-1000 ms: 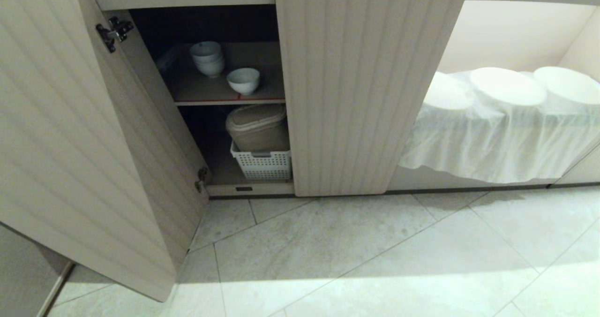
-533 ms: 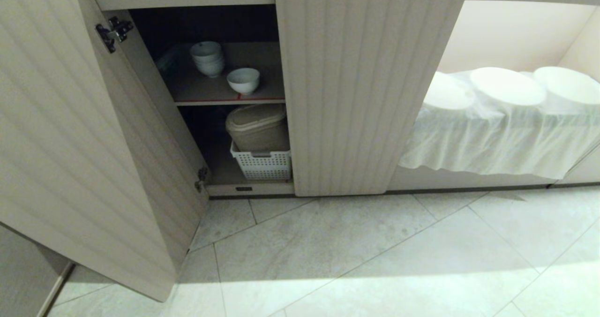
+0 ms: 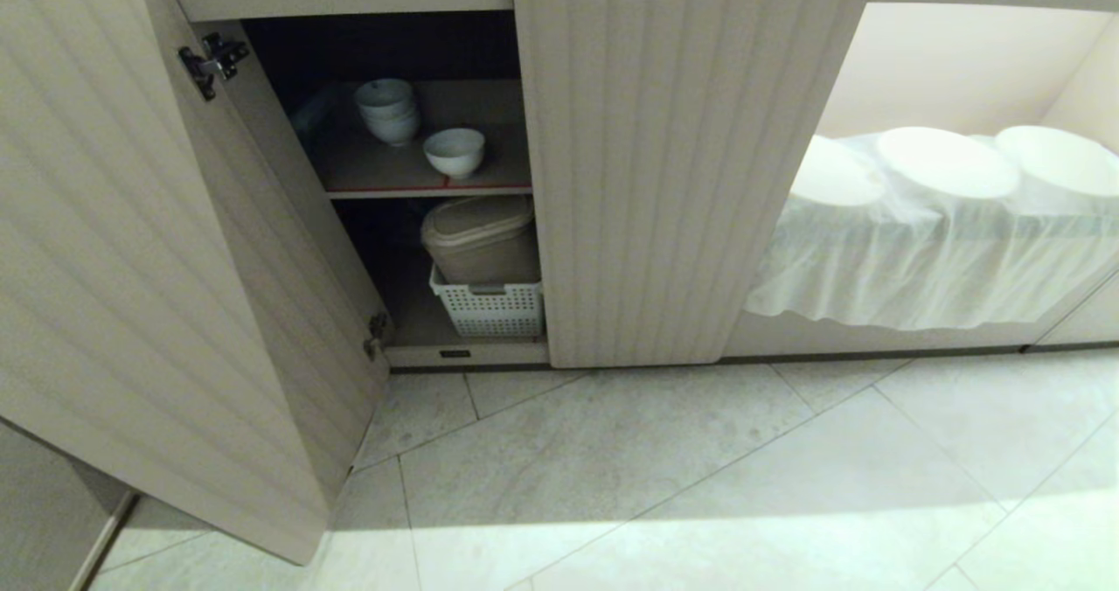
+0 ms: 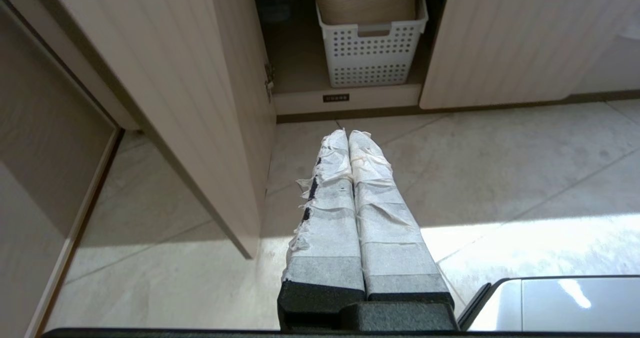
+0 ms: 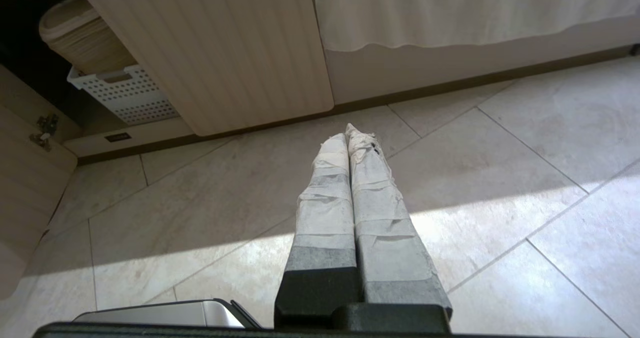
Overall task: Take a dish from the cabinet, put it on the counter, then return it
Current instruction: Take the bowl from the cabinet
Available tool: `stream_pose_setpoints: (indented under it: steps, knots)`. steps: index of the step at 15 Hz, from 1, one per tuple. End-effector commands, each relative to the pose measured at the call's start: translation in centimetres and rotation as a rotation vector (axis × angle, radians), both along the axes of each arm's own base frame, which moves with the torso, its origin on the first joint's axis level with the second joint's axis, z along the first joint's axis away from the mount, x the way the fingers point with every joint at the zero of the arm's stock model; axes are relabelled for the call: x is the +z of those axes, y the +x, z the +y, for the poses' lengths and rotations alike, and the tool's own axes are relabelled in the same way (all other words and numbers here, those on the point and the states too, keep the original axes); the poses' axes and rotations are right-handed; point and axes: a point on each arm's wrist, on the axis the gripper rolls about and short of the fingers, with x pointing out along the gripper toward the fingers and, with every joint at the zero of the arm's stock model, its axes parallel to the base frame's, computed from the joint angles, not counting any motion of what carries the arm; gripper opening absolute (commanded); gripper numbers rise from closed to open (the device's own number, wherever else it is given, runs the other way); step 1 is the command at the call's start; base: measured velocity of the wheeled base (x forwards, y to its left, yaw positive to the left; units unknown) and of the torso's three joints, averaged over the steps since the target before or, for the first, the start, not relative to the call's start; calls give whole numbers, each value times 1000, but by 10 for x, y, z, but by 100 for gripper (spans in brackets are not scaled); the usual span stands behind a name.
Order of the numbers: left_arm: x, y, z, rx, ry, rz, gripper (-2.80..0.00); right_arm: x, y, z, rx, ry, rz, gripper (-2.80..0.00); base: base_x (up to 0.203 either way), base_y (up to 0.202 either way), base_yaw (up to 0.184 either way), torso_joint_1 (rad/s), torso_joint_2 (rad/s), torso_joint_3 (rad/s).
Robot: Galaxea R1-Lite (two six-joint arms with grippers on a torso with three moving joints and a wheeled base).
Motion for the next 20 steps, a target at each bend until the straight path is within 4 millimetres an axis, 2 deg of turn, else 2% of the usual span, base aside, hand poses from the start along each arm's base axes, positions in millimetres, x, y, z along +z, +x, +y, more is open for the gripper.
stream_pose_setpoints:
  steps: [1,20]
  knots:
    - [0,0,0,1,0,1,-280,0,0,0,0,1,0,-280,123,0,1,-2,5,7]
    - [0,0,0,0,-2,1,-280,0,0,0,0,1,0,-280,197,0,1,3,3,2]
